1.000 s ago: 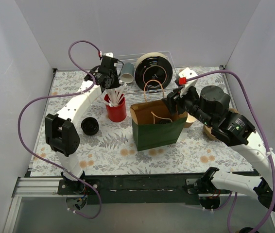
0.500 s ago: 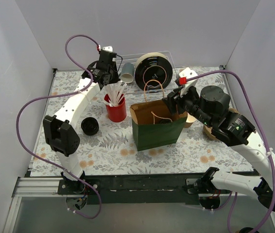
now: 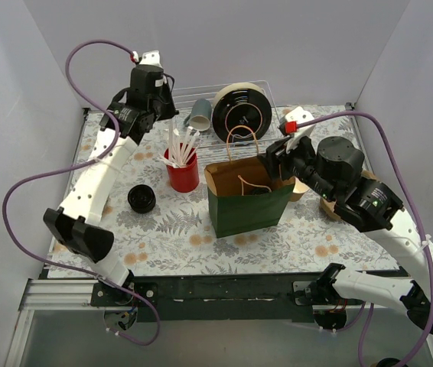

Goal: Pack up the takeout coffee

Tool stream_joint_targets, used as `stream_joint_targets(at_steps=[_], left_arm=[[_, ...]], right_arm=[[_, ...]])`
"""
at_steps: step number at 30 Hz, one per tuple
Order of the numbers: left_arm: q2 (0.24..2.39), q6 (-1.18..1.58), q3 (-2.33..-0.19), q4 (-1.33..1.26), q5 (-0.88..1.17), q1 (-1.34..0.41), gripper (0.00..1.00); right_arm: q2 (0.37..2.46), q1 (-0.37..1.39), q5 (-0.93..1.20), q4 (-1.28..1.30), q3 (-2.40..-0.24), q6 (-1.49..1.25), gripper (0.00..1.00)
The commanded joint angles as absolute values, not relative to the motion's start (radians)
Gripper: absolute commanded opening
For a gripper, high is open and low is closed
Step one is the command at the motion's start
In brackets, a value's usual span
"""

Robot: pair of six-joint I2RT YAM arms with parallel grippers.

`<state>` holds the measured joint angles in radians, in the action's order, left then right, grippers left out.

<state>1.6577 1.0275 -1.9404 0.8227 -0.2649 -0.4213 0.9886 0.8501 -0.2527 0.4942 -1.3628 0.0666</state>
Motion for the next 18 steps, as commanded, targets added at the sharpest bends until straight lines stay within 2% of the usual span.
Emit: stream_joint_targets(at_steps=[1, 6, 18], left_arm=[[1.530, 0.999, -1.997, 0.784, -0.226, -0.420, 0.00], [1.437, 1.006, -2.014, 0.575, -0.047, -0.420, 0.00], [1.420, 1.212, -2.138, 0.531, 0.279, -0.420, 0.00]], right_arm=[[0.956, 0.844, -0.294, 0.428, -1.365, 0.029, 0.61], [0.933, 0.844, -0.319, 0.402, -1.350, 0.008, 0.60], [0.908, 0.844, -0.367, 0.433, -1.384, -0.032, 0.59]])
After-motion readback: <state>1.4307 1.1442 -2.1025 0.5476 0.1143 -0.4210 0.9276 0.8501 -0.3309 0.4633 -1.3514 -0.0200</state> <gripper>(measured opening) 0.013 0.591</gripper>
